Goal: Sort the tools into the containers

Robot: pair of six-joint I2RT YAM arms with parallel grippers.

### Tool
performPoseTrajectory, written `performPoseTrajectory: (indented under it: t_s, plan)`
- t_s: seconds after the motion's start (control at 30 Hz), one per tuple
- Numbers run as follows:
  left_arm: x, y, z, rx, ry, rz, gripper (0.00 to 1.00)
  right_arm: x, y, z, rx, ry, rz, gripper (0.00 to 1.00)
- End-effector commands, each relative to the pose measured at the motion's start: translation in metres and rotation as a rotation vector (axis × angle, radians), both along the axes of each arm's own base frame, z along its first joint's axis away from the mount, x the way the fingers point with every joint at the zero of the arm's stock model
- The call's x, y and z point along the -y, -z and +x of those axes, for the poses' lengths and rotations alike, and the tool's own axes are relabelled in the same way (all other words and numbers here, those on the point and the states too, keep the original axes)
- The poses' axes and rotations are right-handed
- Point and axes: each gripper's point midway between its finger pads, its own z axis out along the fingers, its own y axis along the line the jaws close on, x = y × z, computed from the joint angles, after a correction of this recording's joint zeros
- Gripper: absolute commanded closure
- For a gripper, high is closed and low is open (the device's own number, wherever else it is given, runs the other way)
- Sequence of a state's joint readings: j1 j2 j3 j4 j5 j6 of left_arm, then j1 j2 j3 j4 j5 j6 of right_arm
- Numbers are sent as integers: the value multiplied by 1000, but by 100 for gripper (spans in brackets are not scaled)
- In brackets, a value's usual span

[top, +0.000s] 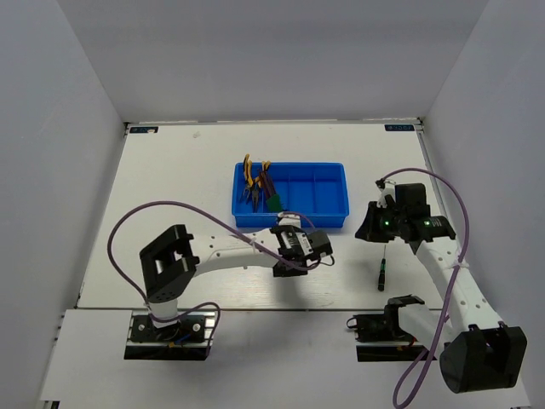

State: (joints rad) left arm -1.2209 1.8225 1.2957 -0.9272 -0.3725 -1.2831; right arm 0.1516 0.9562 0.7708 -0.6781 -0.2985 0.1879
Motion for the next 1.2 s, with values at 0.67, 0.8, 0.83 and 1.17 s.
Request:
performPoseTrajectory:
  t_s: [0.67,0.8,0.83,1.17]
  plan:
    - [82,-147,193,461,235,25,100,1,-12,2,80,-1,63,68]
    - [71,-118,225,407,215,0,100,4,-10,1,98,5,64,66]
    - [61,-116,238,405,203,1,100,3,-9,0,98,3,67,66]
    - [56,-58,260,252,288,-41,81,6,-9,3,100,23,89,48]
